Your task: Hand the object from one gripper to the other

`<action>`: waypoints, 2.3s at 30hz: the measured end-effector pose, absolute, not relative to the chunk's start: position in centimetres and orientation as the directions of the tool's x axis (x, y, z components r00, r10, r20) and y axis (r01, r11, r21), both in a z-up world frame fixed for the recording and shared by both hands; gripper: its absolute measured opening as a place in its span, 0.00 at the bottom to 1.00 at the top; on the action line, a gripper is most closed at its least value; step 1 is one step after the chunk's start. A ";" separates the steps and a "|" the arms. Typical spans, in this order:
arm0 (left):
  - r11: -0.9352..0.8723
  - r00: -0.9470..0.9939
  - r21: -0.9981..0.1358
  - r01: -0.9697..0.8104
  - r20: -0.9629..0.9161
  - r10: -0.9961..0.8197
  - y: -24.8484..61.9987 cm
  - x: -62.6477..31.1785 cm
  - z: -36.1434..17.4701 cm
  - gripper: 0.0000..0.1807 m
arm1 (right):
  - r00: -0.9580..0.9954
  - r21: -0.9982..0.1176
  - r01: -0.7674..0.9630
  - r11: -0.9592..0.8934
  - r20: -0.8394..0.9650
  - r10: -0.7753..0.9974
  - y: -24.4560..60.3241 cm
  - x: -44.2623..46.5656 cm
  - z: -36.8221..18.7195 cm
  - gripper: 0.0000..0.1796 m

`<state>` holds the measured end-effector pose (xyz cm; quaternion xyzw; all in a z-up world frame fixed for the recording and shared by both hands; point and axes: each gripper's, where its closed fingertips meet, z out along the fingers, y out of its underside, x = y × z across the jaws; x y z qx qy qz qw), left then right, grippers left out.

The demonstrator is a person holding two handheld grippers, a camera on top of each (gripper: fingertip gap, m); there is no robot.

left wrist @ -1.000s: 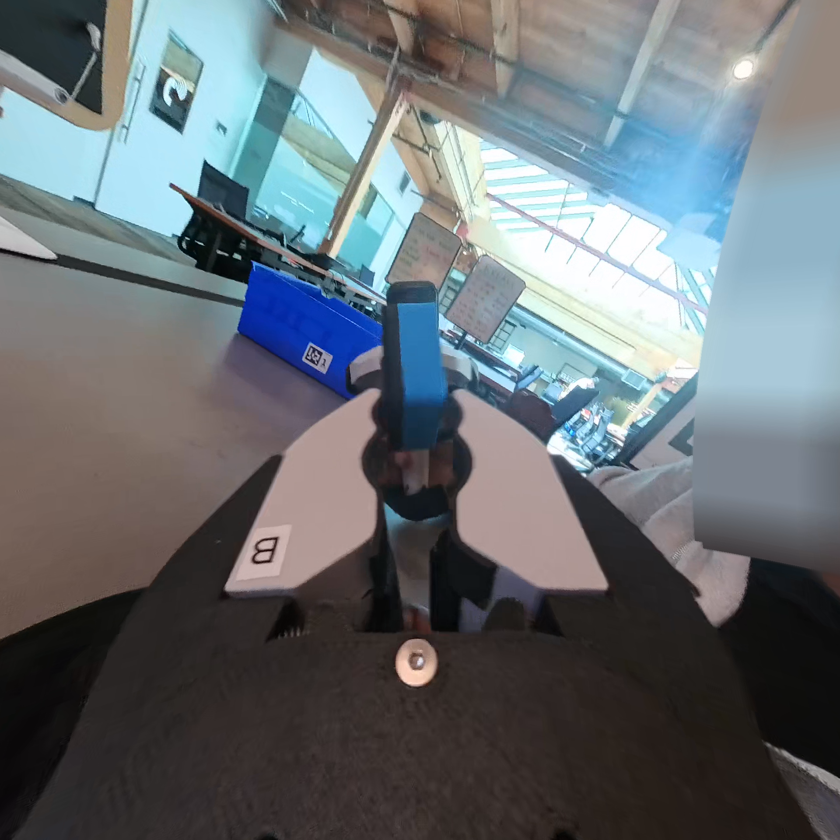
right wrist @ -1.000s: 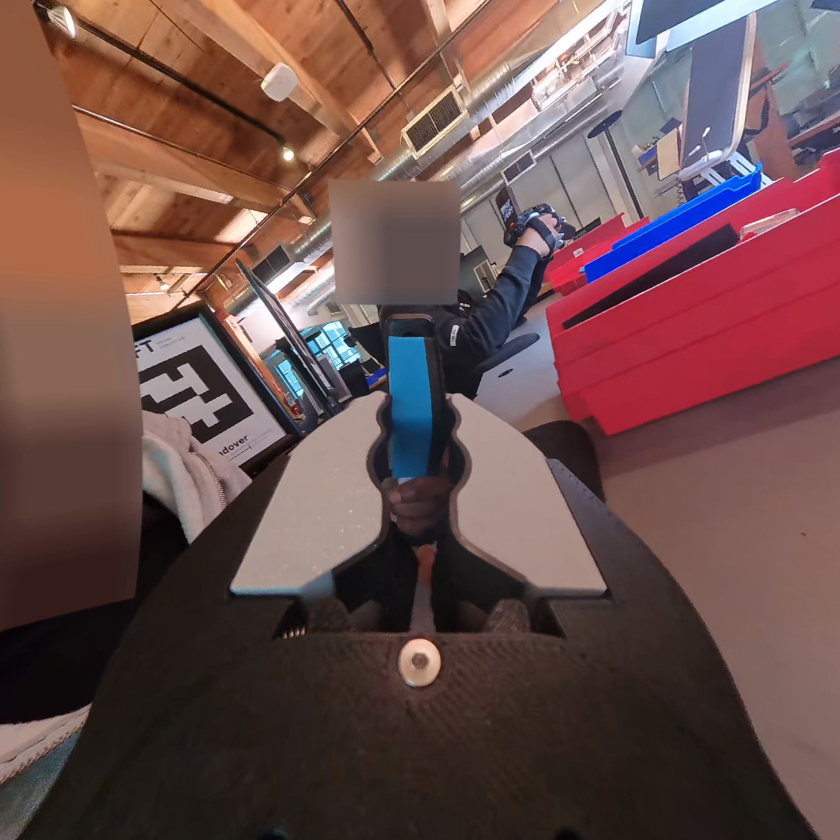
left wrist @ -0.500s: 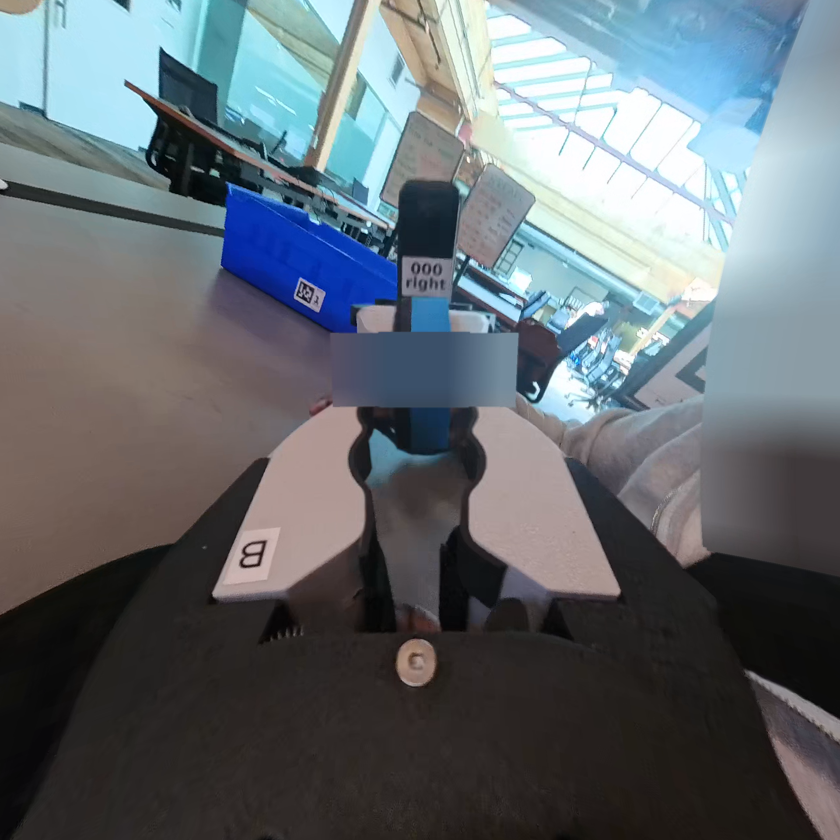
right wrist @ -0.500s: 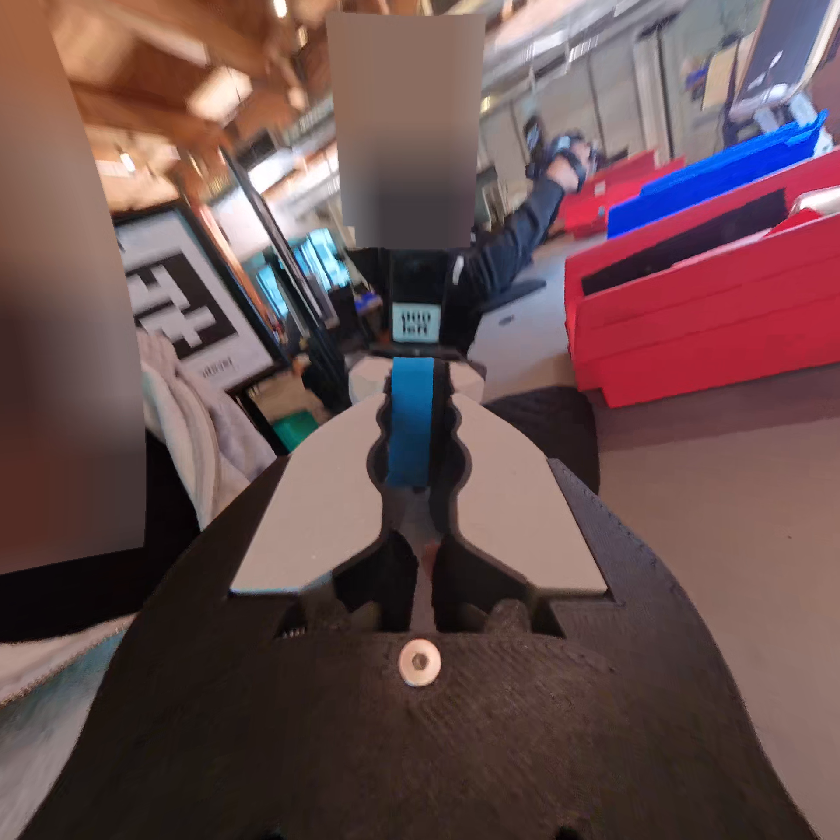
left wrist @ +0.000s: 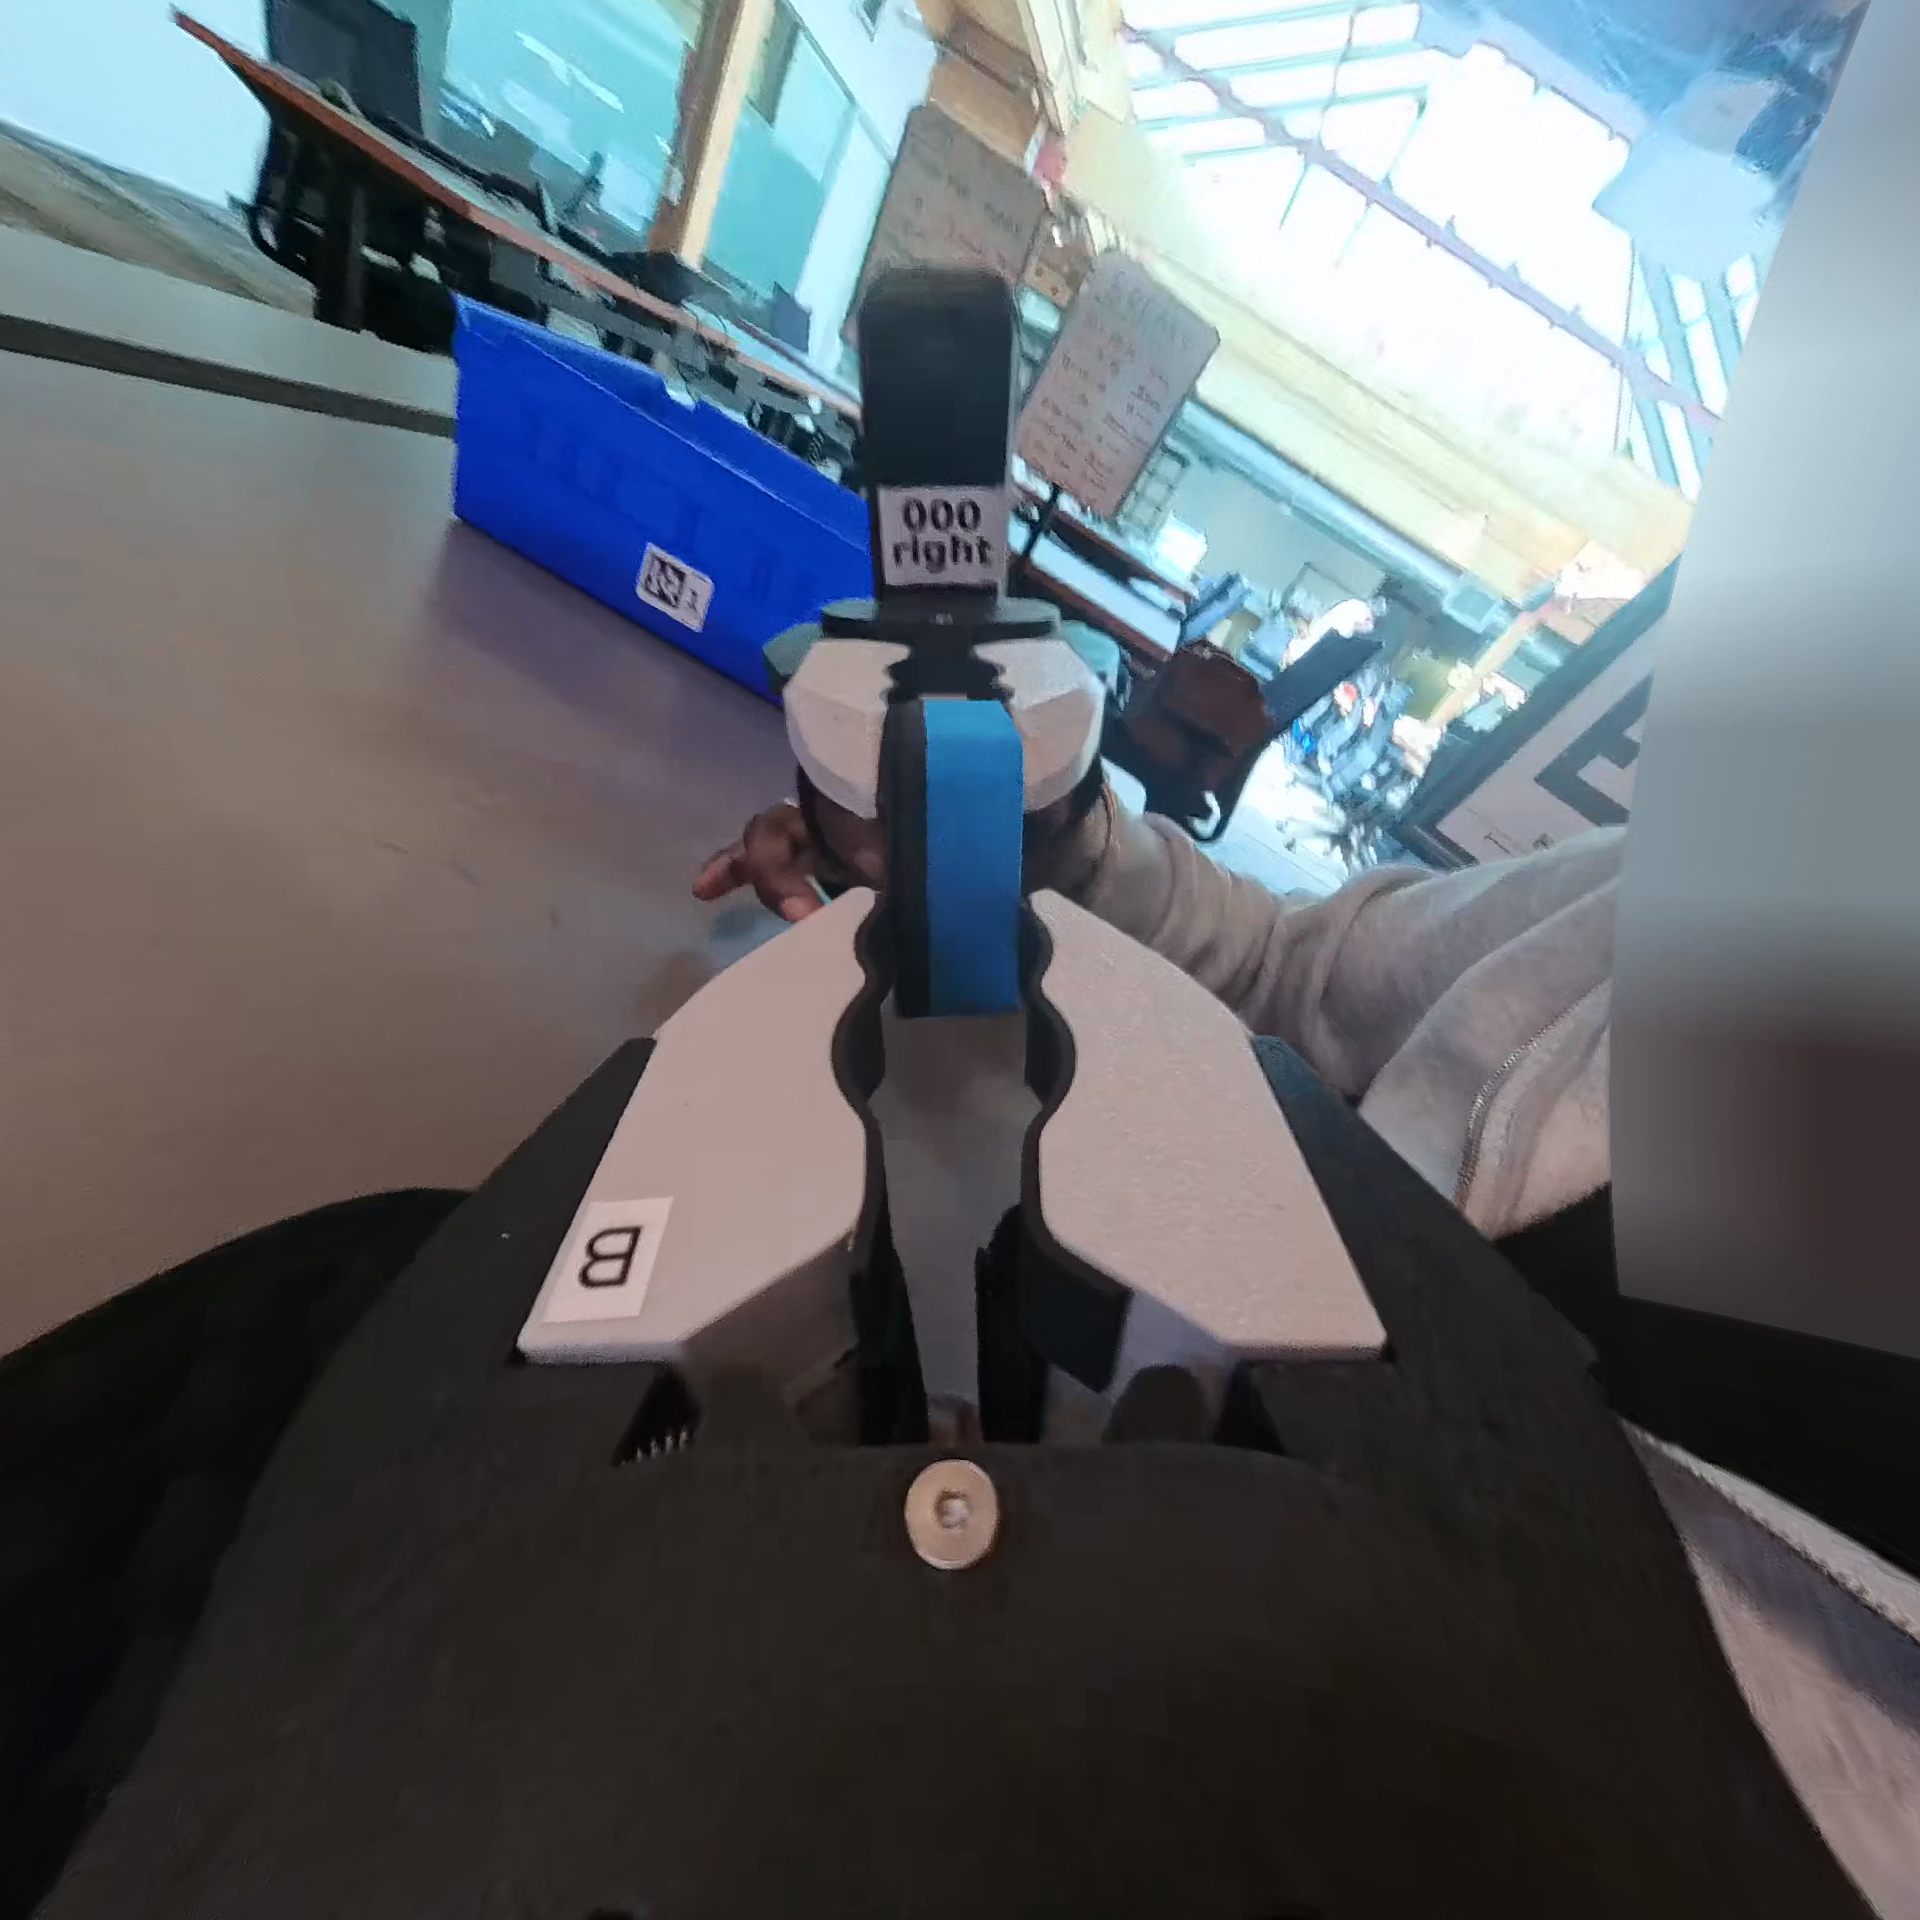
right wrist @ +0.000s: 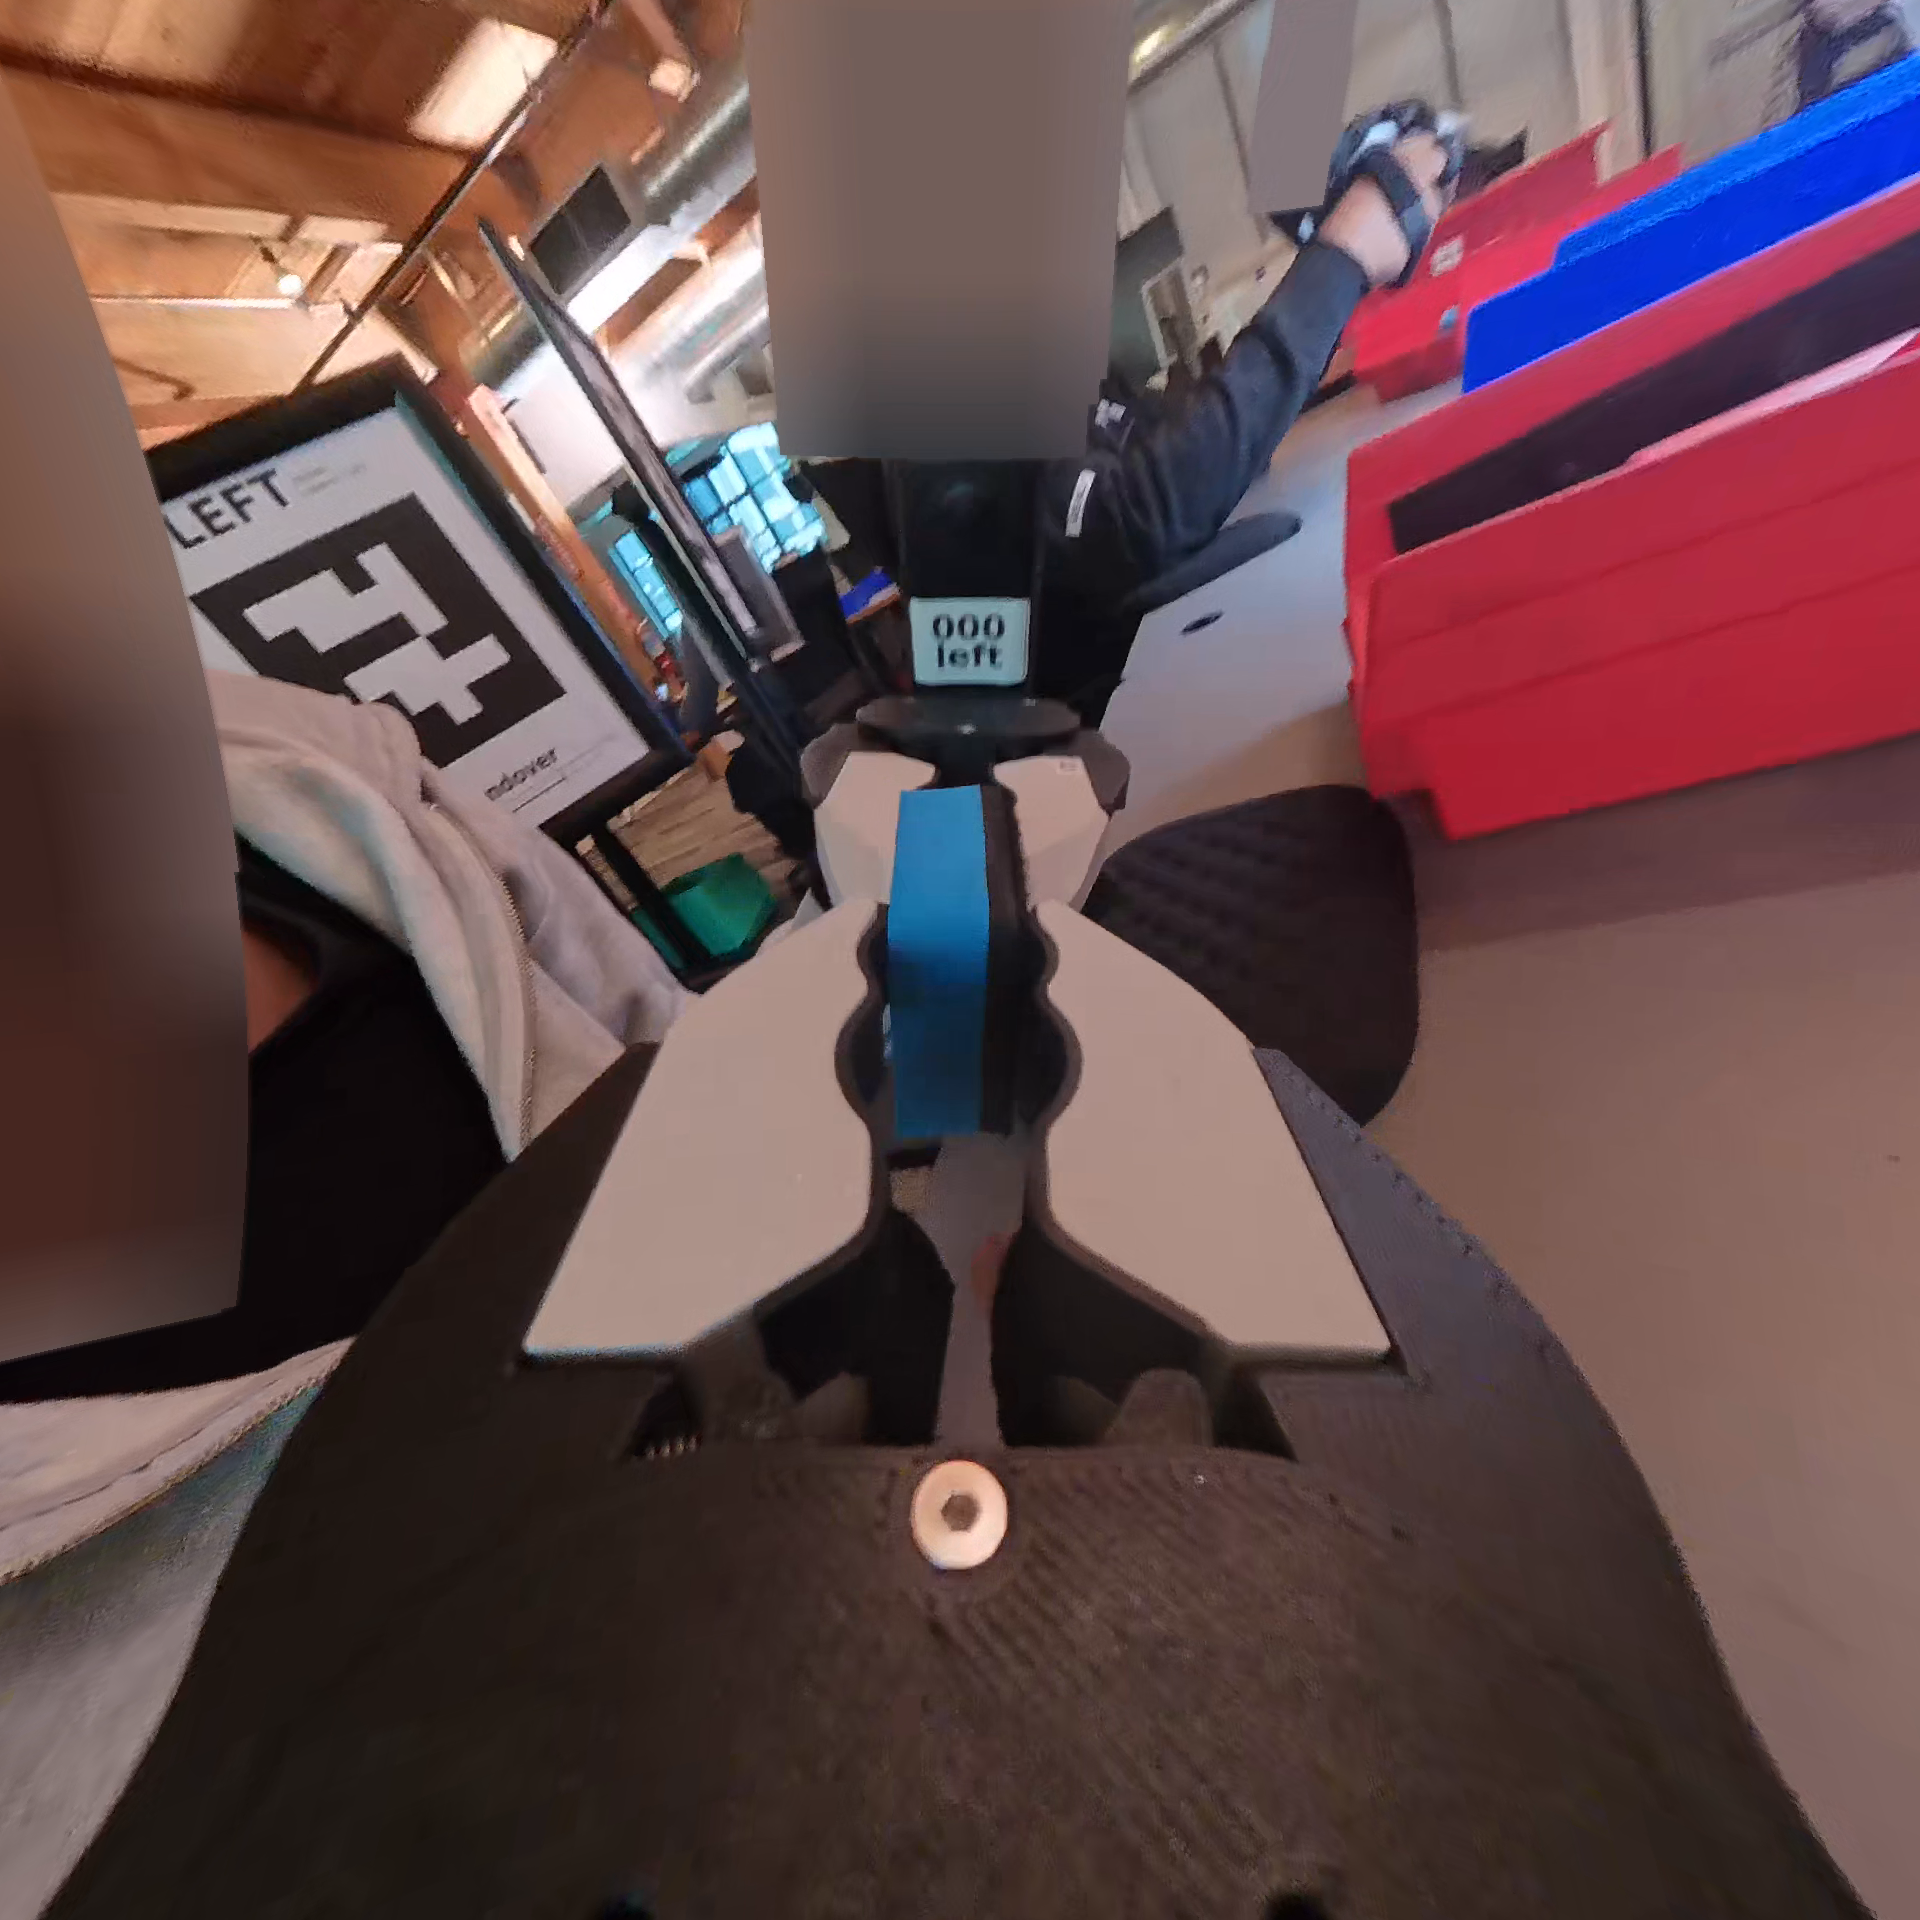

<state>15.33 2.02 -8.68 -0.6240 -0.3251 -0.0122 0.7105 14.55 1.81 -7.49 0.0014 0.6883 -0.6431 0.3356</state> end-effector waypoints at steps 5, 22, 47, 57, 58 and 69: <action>0.348 0.773 -0.854 0.387 0.506 0.383 2.4 14.3 -7.5 0.24 | -0.771 -0.836 0.546 -0.060 -0.473 -0.425 2.2 12.4 -5.0 0.13; 0.296 0.779 -0.875 0.382 0.478 0.407 2.0 14.6 -7.9 0.22 | -0.807 -0.905 0.420 0.065 -0.405 -0.430 1.9 14.0 -6.7 0.13; 0.295 0.801 -0.889 0.349 0.447 0.398 3.1 14.9 -7.7 0.12 | -0.782 -0.831 0.537 -0.145 -0.426 -0.455 2.3 12.8 -4.4 0.13; 0.111 0.810 -0.914 0.390 0.398 0.432 2.5 15.9 -9.5 0.13 | -0.846 -0.942 0.318 0.109 -0.334 -0.416 1.9 14.8 -7.3 0.13; 0.171 0.804 -0.912 0.374 0.410 0.431 2.4 15.5 -8.8 0.17 | -0.843 -0.936 0.345 0.064 -0.340 -0.417 1.9 14.5 -6.7 0.13; 0.111 0.820 -0.912 0.394 0.404 0.406 3.1 16.2 -9.4 0.13 | -0.844 -0.943 0.330 0.035 -0.312 -0.437 1.7 15.0 -6.6 0.26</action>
